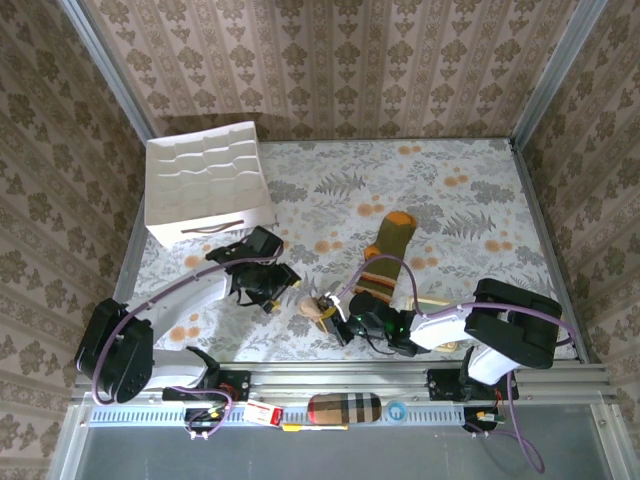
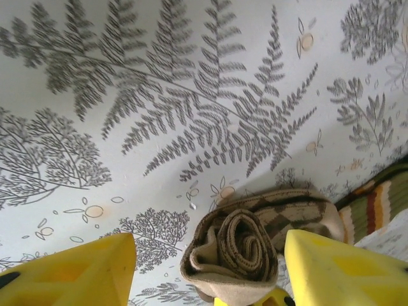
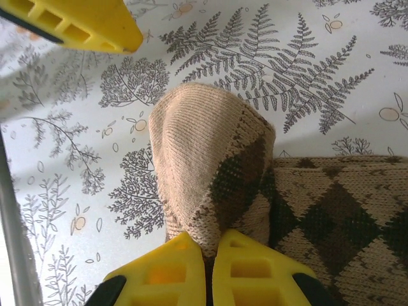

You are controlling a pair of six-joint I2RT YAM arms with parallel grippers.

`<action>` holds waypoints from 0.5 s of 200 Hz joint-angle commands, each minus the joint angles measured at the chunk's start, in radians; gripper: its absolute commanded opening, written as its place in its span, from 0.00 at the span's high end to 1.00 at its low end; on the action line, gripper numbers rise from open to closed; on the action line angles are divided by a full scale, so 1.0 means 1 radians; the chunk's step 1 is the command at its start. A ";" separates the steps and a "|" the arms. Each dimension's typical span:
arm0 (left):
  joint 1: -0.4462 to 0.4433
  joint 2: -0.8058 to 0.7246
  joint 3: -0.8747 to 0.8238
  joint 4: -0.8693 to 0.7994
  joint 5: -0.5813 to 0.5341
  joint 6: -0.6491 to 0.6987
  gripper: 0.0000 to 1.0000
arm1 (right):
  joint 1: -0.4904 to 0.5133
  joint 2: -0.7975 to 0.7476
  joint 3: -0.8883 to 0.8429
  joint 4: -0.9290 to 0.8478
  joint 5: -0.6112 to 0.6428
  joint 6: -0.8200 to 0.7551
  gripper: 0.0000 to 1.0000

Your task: Roll the socks

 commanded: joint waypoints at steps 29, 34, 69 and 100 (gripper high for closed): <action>-0.113 0.026 0.010 0.049 0.015 0.018 0.39 | -0.041 0.046 -0.117 -0.212 -0.088 0.165 1.00; -0.120 0.030 0.010 0.050 0.017 0.016 0.39 | -0.043 0.043 -0.125 -0.205 -0.085 0.181 1.00; -0.134 0.041 0.005 0.064 0.029 0.024 0.42 | -0.057 -0.002 -0.165 -0.205 -0.038 0.262 1.00; -0.151 0.080 0.030 0.086 0.056 0.055 0.43 | -0.072 -0.003 -0.165 -0.227 -0.043 0.275 1.00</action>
